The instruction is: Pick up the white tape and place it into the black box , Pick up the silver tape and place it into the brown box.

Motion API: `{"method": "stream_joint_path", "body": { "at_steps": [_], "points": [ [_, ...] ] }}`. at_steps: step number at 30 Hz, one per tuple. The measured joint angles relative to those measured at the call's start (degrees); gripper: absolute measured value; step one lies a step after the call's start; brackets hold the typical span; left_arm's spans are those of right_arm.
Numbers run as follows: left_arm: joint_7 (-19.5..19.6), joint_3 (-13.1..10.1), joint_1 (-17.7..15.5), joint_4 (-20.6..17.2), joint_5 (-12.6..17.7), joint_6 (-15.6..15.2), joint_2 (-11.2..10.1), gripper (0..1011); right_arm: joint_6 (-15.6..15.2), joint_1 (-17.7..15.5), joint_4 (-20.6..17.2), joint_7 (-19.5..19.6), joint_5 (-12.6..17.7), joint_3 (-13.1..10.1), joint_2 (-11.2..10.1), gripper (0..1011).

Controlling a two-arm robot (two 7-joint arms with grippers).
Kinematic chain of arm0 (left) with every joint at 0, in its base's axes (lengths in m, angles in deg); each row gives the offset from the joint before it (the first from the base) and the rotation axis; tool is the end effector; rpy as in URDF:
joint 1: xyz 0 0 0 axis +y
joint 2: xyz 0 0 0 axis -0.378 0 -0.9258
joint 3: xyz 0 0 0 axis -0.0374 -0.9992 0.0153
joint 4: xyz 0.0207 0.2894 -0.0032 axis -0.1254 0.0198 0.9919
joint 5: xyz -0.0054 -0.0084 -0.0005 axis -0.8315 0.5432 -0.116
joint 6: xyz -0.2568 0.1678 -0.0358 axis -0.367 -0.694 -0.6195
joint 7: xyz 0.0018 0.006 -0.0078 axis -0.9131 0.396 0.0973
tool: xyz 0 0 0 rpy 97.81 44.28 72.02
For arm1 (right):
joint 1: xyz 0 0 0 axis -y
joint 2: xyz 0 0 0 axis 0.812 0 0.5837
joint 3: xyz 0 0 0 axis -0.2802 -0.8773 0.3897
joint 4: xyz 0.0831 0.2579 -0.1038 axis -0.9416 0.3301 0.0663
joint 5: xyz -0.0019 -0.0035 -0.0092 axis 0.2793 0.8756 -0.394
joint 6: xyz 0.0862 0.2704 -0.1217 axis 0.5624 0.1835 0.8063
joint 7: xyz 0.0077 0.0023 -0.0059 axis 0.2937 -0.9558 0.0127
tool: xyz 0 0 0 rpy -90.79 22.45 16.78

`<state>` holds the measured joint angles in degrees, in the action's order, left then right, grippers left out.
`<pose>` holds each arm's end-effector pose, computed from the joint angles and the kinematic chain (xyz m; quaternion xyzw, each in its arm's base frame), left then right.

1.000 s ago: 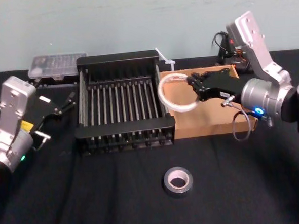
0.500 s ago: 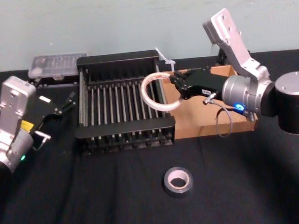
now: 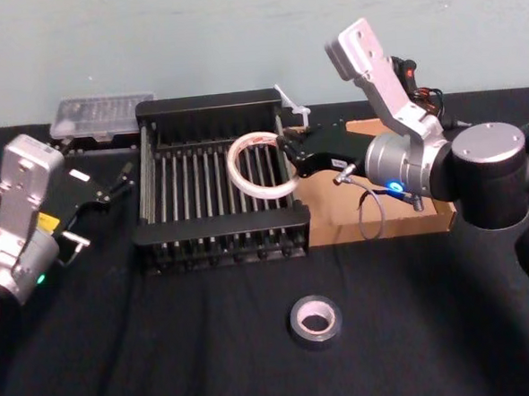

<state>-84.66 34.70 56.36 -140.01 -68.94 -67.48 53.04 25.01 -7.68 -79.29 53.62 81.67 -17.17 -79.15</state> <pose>0.3580 0.0827 -0.3022 0.1416 -0.1325 0.5799 0.7913 0.4309 0.0386 -0.2181 -0.1803 0.0386 -0.3908 0.9018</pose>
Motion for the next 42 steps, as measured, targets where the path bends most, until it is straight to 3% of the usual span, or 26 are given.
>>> {"method": "stream_joint_path", "body": {
  "at_steps": [14, 33, 35, 42],
  "points": [
    [0.0, 0.0, 0.0, 0.0, 0.0, 0.0, 0.0, 1001, 1.1, 1.5, 3.5, -0.2, -1.1, 0.3, 2.4, 91],
    [0.0, 0.0, 0.0, 0.0, 0.0, 0.0, 0.0, 1001, 0.9, 1.4, 3.3, -0.1, -1.1, 0.4, 2.2, 92],
    [0.0, 0.0, 0.0, 0.0, 0.0, 0.0, 0.0, 1001, 0.9, 1.4, 3.2, -0.1, -1.1, 0.4, 2.1, 108],
    [0.0, 0.0, 0.0, 0.0, 0.0, 0.0, 0.0, 1001, 0.9, 1.4, 3.2, -0.1, -1.1, 0.4, 2.1, 329]
  ]
}}
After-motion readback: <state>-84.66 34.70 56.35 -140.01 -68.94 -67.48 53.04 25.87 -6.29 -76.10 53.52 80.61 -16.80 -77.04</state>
